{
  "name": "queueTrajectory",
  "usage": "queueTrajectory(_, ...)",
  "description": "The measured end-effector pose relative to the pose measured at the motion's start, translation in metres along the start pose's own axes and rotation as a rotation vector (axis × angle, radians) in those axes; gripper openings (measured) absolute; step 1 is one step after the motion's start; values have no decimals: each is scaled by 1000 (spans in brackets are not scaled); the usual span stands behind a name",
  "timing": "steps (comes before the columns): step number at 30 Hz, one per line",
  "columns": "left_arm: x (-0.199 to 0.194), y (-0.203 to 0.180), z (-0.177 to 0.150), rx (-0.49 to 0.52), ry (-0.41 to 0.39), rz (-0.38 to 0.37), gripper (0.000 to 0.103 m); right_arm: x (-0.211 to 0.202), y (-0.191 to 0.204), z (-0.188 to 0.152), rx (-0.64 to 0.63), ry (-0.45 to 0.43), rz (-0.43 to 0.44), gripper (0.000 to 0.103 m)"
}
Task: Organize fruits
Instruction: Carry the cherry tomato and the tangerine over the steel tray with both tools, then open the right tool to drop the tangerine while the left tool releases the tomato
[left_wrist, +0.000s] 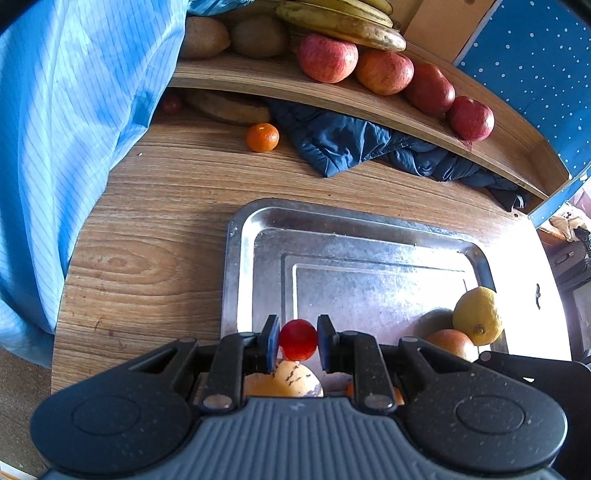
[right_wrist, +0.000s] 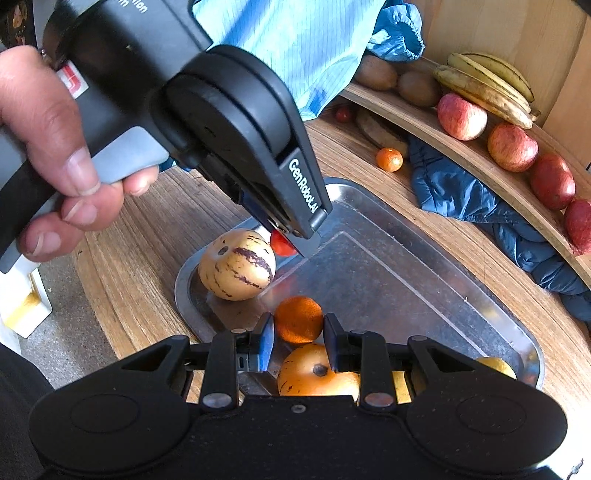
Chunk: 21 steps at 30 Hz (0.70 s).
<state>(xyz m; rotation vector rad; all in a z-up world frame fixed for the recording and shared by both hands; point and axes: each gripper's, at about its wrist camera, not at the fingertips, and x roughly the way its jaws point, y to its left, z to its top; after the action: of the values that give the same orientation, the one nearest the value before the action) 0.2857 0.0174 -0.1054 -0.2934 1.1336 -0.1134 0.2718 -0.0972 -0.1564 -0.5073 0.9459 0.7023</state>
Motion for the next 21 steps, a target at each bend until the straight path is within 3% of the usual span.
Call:
queueTrajectory(16, -7, 5, -5, -14, -1, -3, 24, -10, 3, -3, 17, -20, -9, 32)
queueTrajectory(21, -17, 8, -7, -20, -21, -22, 34, -19, 4, -3, 47, -38, -15, 44)
